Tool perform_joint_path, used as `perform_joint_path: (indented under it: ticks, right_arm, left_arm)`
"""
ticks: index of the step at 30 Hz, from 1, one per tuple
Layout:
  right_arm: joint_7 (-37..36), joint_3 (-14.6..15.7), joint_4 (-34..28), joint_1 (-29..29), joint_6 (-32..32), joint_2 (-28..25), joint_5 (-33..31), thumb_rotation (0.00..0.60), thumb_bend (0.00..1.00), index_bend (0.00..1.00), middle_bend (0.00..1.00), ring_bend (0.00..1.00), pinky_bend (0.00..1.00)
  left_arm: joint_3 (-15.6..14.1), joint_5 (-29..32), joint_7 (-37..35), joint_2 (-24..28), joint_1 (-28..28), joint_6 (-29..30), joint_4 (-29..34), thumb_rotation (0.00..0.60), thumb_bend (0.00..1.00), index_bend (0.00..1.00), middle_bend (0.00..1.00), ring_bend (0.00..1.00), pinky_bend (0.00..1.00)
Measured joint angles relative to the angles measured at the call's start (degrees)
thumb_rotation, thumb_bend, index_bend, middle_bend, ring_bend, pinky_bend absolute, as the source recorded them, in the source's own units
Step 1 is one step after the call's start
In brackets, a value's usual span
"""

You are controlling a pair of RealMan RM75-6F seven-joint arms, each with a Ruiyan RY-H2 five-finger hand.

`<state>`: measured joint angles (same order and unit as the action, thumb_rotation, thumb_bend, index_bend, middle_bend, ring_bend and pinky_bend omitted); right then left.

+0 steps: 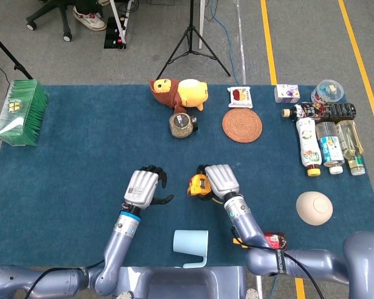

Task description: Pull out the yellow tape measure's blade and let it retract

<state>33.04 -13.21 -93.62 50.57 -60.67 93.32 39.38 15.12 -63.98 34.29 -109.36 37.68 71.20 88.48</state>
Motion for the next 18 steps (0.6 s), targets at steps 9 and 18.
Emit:
perform_joint_path:
  ticks: [9, 18]
  right_arm:
    - [1.0, -0.8, 1.1, 0.7, -0.7, 1.0, -1.7, 0.515, 0.23, 0.59, 0.55, 0.60, 0.61]
    - [1.3, -1.8, 2.3, 1.3, -1.0, 1.9, -3.3, 0.517, 0.24, 0.59, 0.55, 0.60, 0.61]
  left_arm:
    - [1.7, 3.3, 0.3, -1.8, 1.6, -1.8, -1.6, 0.411, 0.13, 0.59, 0.46, 0.34, 0.41]
    - [3.6, 5.4, 1.8, -3.7, 3.8, -2.7, -4.3, 0.414, 0.18, 0.60, 0.46, 0.34, 0.41]
